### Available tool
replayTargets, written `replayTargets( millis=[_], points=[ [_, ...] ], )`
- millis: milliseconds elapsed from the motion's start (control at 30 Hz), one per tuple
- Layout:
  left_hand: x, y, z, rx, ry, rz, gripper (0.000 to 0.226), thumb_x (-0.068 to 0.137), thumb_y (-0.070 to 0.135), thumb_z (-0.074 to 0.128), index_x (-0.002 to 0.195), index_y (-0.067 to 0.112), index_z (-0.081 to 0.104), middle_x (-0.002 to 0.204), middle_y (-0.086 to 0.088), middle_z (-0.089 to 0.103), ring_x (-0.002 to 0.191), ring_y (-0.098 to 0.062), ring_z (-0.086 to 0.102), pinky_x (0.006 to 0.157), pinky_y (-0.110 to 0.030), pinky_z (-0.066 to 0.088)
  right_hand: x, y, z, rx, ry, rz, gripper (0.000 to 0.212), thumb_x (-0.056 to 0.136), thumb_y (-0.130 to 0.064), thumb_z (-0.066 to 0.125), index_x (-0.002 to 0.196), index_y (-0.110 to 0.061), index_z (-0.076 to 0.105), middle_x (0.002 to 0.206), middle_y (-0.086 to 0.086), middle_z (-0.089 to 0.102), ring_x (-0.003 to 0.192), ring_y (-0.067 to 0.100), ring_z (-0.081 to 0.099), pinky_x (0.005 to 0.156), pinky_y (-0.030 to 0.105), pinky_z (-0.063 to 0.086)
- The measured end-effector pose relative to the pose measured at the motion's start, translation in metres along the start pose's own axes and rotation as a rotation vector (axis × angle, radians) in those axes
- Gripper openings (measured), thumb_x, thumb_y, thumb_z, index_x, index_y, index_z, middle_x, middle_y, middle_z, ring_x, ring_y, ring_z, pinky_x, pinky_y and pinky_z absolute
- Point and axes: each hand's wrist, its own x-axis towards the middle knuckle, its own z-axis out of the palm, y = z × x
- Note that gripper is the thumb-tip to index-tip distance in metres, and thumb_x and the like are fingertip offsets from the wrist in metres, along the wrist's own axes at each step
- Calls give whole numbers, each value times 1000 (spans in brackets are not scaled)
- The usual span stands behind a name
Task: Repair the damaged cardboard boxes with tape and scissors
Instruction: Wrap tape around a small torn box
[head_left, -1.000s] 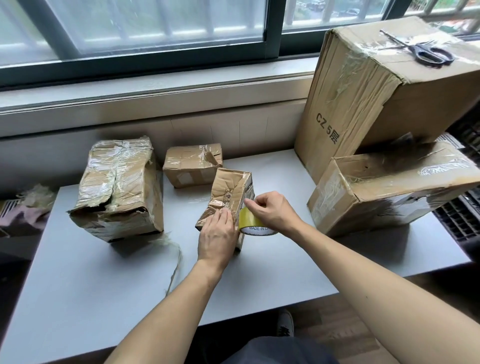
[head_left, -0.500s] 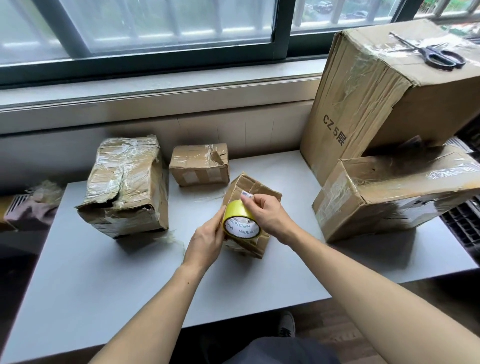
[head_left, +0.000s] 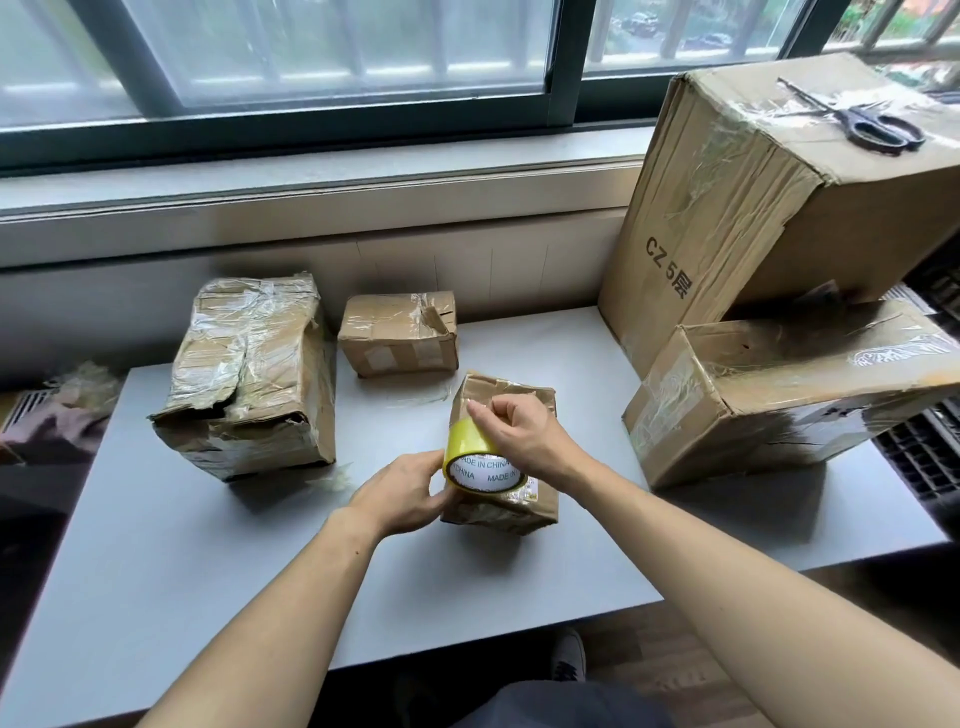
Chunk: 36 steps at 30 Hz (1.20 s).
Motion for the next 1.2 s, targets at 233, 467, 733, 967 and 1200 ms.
replayTargets(
  millis=[233, 467, 733, 967, 1200],
  points=[
    [-8, 1, 11, -20, -175, -104, 58, 69, 79, 60, 117, 47, 54, 118, 22, 63, 106, -9, 59, 89, -32, 51, -6, 0, 8, -230, -127, 2, 51, 98, -40, 57, 54, -22, 40, 46, -12, 40, 48, 3, 40, 51, 20, 30],
    [-11, 10, 42, -222, 0, -211, 73, 66, 77, 67, 129, 46, 45, 121, 23, 61, 111, -9, 59, 88, -31, 50, -4, 2, 7, -250, -219, -82, 42, 92, -44, 67, 63, -17, 54, 58, -7, 46, 56, 7, 40, 55, 19, 32],
    [-6, 7, 44, -416, -52, -230, 50, 78, 62, 70, 123, 41, 58, 120, 20, 64, 111, -4, 58, 95, -27, 47, -3, 17, 5, -160, -129, 169, 63, 69, -80, 59, 59, -19, 51, 53, -3, 37, 52, 13, 36, 59, 33, 30],
    [-6, 11, 37, -350, -58, -238, 59, 80, 64, 68, 135, 52, 48, 135, 17, 58, 124, -9, 53, 96, -21, 42, 4, -7, -9, -514, -131, 103, 59, 89, -54, 59, 54, -8, 53, 49, 2, 46, 54, 24, 48, 53, 32, 34],
    [-4, 14, 34, -152, -123, -213, 77, 85, 65, 61, 150, 53, 21, 152, 11, 43, 138, -14, 41, 108, -27, 36, -12, 14, -45, -829, -174, 90, 49, 91, -48, 56, 57, -16, 39, 57, 1, 40, 68, 31, 47, 52, 33, 28]
  ],
)
